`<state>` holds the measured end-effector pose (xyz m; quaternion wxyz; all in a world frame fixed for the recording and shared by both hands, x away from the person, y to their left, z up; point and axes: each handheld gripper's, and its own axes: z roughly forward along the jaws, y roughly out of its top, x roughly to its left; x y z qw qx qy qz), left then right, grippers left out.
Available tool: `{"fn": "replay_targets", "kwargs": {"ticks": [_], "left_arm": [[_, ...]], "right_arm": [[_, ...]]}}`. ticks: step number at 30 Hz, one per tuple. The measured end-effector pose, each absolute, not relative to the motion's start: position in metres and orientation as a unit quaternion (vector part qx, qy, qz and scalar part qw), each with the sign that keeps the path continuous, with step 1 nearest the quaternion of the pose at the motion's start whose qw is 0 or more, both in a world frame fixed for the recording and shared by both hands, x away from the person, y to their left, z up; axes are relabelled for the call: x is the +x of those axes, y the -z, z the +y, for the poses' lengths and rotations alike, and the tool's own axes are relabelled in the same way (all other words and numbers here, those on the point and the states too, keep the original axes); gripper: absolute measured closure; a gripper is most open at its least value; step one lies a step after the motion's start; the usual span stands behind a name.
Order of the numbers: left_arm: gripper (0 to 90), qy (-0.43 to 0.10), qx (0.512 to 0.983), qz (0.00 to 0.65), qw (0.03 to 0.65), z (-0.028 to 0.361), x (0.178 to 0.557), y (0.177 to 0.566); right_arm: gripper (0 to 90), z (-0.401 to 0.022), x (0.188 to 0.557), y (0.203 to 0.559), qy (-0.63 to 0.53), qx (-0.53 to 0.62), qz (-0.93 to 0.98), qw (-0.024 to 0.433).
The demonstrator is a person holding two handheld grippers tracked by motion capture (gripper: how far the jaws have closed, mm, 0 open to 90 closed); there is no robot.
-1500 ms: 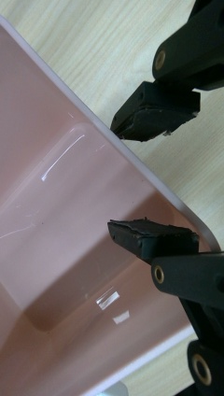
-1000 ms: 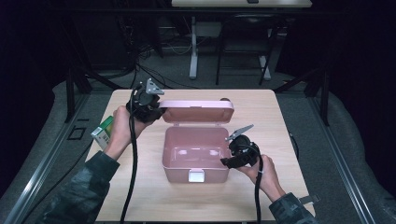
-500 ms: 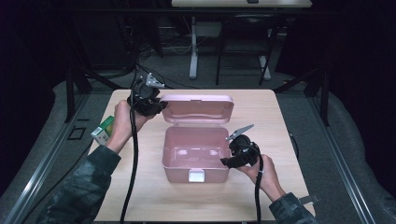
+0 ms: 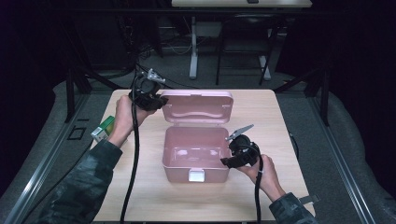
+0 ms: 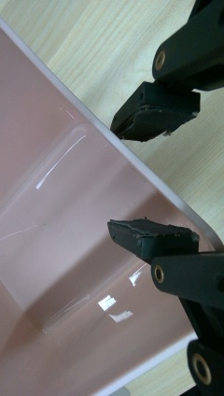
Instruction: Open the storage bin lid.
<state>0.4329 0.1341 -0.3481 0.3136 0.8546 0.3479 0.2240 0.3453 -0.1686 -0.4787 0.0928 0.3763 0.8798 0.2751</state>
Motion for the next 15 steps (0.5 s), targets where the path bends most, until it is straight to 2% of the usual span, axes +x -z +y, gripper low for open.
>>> {"fn": "replay_targets", "kwargs": {"ticks": [15], "left_arm": [[78.7,-0.213,0.854,0.36,0.311,0.133,0.45,0.349]], "right_arm": [[48.2,-0.168,0.345,0.479,-0.275,0.378,0.879,0.093]]}}
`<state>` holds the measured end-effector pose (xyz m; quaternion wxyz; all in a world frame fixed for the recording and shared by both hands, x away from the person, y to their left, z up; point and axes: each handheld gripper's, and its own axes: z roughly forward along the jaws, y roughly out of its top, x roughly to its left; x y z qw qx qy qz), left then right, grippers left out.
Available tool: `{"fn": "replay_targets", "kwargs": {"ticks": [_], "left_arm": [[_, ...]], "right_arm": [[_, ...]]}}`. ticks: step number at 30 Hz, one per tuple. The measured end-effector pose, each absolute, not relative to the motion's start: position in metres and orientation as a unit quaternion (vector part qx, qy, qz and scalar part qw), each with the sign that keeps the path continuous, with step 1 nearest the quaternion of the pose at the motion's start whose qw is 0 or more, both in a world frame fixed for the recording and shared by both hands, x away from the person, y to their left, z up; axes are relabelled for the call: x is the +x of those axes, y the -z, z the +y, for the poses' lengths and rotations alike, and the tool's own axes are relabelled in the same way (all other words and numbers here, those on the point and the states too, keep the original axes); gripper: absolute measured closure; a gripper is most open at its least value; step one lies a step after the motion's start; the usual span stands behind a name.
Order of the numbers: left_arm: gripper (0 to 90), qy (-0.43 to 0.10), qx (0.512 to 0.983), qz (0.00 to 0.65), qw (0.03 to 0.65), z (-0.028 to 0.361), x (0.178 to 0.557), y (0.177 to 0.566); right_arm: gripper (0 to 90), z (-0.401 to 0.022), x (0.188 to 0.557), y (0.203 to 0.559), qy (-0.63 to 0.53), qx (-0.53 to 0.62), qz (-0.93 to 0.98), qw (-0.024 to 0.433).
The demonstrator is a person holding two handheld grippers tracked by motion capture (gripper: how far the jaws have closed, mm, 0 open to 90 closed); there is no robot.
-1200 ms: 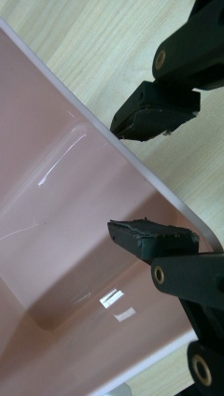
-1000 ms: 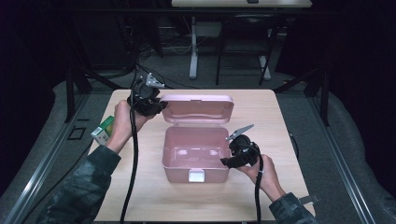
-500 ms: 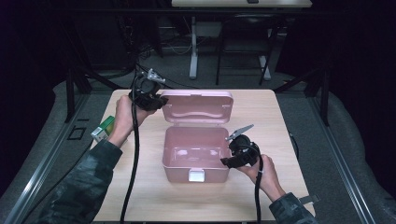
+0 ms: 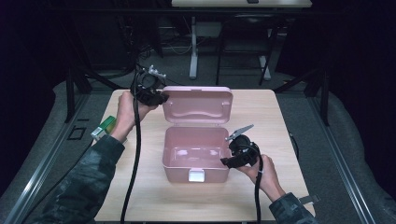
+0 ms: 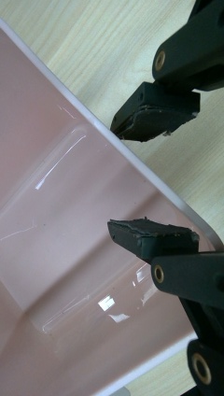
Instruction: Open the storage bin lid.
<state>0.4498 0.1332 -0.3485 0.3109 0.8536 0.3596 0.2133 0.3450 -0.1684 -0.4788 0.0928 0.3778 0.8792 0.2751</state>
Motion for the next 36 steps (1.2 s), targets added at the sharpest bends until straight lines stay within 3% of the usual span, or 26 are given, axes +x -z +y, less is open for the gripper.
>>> {"fn": "replay_targets", "kwargs": {"ticks": [36], "left_arm": [[77.5,-0.198,0.849,0.384,0.303,0.13,0.488,0.36]], "right_arm": [[48.3,-0.168,0.345,0.479,-0.272,0.375,0.881,0.097]]}}
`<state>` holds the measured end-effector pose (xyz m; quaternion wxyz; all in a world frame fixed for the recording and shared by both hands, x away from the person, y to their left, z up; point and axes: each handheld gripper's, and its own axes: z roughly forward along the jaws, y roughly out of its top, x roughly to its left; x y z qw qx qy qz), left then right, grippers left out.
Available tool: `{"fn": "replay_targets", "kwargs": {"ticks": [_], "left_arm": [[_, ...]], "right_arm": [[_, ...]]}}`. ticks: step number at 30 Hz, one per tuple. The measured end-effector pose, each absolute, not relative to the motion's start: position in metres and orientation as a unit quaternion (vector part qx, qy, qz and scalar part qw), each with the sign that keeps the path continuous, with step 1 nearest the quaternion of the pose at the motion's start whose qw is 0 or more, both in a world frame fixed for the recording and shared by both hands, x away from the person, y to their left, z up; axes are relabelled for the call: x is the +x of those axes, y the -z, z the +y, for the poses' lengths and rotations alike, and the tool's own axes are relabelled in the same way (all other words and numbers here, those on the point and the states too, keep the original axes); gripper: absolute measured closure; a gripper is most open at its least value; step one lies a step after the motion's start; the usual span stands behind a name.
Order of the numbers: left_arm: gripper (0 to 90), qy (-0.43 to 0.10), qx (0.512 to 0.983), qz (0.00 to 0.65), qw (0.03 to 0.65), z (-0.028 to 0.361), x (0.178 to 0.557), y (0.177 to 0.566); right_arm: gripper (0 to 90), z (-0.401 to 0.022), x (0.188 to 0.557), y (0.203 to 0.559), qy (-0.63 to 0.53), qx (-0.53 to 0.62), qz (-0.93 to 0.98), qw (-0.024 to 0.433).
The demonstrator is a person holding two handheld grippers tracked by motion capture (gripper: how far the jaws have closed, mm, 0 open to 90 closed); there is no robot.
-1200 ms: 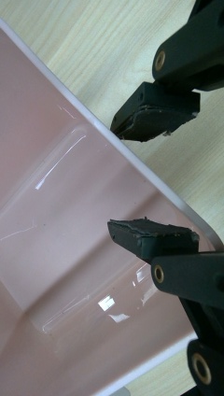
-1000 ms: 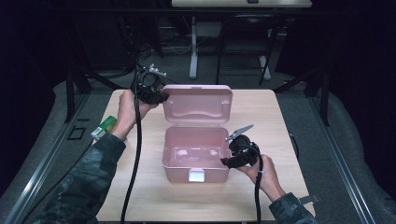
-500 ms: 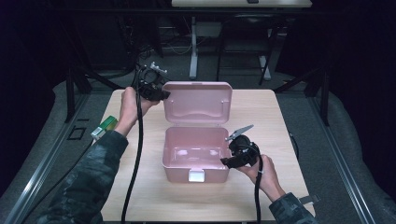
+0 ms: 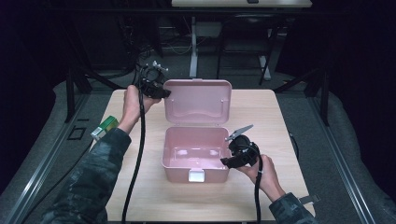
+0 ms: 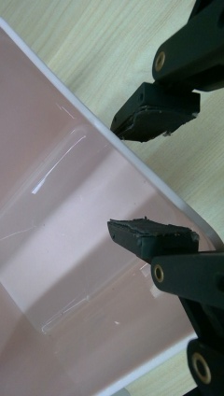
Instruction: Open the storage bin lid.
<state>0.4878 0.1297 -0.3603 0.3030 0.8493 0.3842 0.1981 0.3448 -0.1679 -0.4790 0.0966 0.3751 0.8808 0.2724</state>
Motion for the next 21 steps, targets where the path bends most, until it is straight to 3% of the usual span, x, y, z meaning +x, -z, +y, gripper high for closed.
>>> {"fn": "replay_targets", "kwargs": {"ticks": [21], "left_arm": [[77.7,-0.174,0.842,0.417,0.295,0.127,0.518,0.379]], "right_arm": [[48.4,-0.168,0.345,0.479,-0.274,0.375,0.881,0.096]]}}
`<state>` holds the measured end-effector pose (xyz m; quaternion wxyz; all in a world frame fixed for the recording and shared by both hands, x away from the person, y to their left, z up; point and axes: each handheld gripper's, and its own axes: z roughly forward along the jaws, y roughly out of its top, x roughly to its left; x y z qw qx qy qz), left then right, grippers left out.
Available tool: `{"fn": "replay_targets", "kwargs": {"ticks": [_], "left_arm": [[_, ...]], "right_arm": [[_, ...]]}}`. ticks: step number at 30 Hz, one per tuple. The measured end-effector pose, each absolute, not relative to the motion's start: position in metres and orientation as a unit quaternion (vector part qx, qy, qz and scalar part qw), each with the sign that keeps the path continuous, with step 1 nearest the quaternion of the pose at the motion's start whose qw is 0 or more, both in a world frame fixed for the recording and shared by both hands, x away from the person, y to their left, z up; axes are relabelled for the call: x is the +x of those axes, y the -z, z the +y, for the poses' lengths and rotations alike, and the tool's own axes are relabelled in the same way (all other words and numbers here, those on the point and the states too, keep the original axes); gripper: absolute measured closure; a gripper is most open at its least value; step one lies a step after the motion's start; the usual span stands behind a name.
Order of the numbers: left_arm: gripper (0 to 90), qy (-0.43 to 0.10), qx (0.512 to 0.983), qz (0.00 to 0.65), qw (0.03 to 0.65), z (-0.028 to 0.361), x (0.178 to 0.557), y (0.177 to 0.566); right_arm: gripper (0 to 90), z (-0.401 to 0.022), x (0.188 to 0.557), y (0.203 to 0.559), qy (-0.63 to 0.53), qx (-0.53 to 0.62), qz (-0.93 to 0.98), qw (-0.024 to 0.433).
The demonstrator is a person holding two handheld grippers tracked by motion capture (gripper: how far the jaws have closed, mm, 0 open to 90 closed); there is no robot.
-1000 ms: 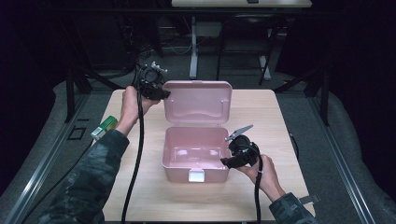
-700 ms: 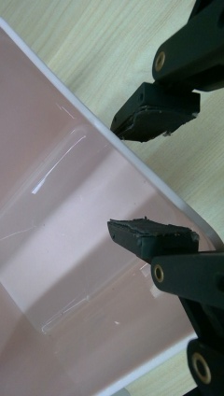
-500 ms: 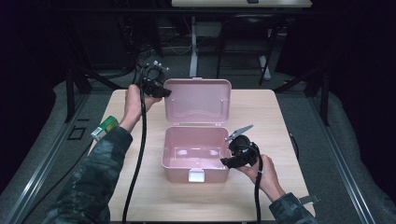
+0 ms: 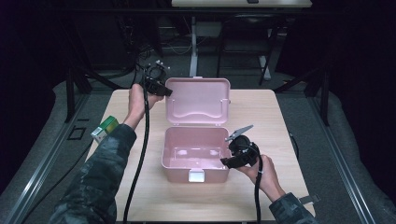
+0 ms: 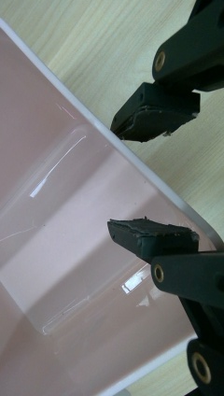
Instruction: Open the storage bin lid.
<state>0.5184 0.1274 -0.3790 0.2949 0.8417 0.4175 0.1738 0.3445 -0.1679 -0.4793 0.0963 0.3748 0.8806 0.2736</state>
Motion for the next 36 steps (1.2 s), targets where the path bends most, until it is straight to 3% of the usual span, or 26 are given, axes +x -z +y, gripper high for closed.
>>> {"fn": "replay_targets", "kwargs": {"ticks": [36], "left_arm": [[77.3,-0.128,0.832,0.468,0.268,0.126,0.55,0.415]], "right_arm": [[49.0,-0.168,0.344,0.481,-0.278,0.375,0.879,0.1]]}}
